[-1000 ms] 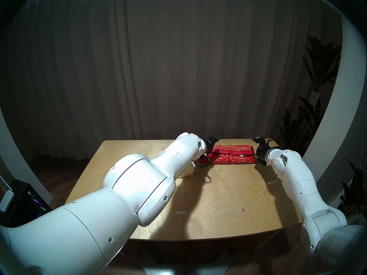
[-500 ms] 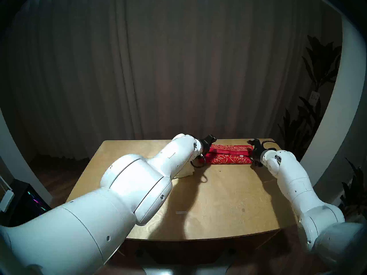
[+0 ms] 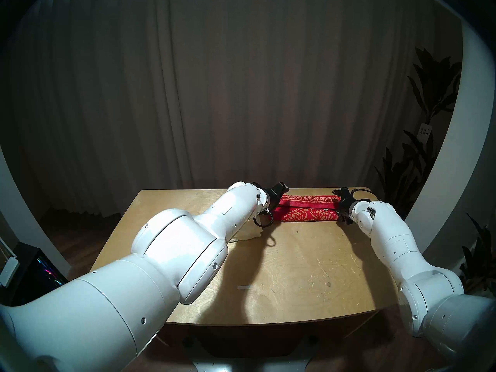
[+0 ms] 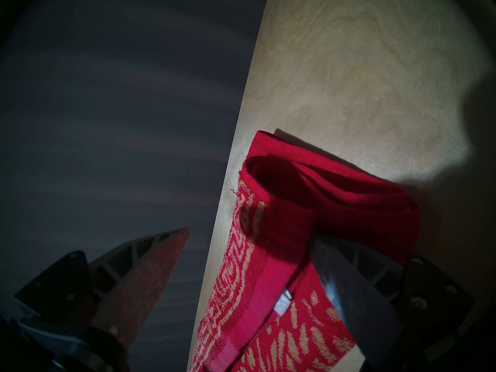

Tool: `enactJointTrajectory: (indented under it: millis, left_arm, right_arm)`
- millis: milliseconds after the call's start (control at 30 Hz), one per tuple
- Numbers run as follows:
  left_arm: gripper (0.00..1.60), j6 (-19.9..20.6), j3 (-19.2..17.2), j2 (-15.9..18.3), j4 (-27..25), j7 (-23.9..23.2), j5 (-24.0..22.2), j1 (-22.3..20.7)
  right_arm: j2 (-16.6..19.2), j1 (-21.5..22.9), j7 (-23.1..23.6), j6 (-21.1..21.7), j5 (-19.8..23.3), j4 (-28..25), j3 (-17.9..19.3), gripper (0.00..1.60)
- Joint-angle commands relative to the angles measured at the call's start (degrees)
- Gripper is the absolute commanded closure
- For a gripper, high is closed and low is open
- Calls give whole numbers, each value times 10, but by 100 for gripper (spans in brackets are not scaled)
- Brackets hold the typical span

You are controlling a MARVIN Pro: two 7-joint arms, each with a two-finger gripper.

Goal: Fold each towel twice and stack them on table

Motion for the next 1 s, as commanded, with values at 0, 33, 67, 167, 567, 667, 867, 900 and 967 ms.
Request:
enactJointTrajectory:
  millis: [0, 33, 67, 167, 567, 667, 867, 900, 967]
  left_arm:
    - [0, -4, -3, 5, -6, -12, -1, -20]
    - [0, -5, -4, 6, -6, -12, 0, -20]
    - [0, -6, -4, 7, -6, -13, 0, -20]
    - [0, -7, -6, 9, -6, -12, 0, -22]
    - [0, -21, -16, 16, -6, -11, 0, -23]
    - [0, -25, -17, 17, -7, -13, 0, -22]
    - [0, -32, -22, 22, -8, -16, 0, -21]
    - [0, -33, -22, 23, -8, -16, 0, -21]
    - [0, -35, -23, 25, -9, -18, 0, -22]
  right_arm:
    - [-11, 33, 14, 3, 4, 2, 2, 11]
    - [-12, 36, 15, 3, 4, 4, 2, 12]
    - [-13, 38, 16, 3, 4, 5, 1, 10]
    - [-16, 45, 18, 4, 5, 9, 1, 6]
    - [-32, 76, 23, -4, 6, 30, -2, 4]
    - [-36, 89, 24, -7, 6, 36, -3, 5]
    - [-45, 117, 26, -17, 4, 49, -5, 3]
    - [-46, 121, 26, -18, 4, 51, -6, 3]
    - [-48, 131, 27, -22, 3, 58, -6, 5]
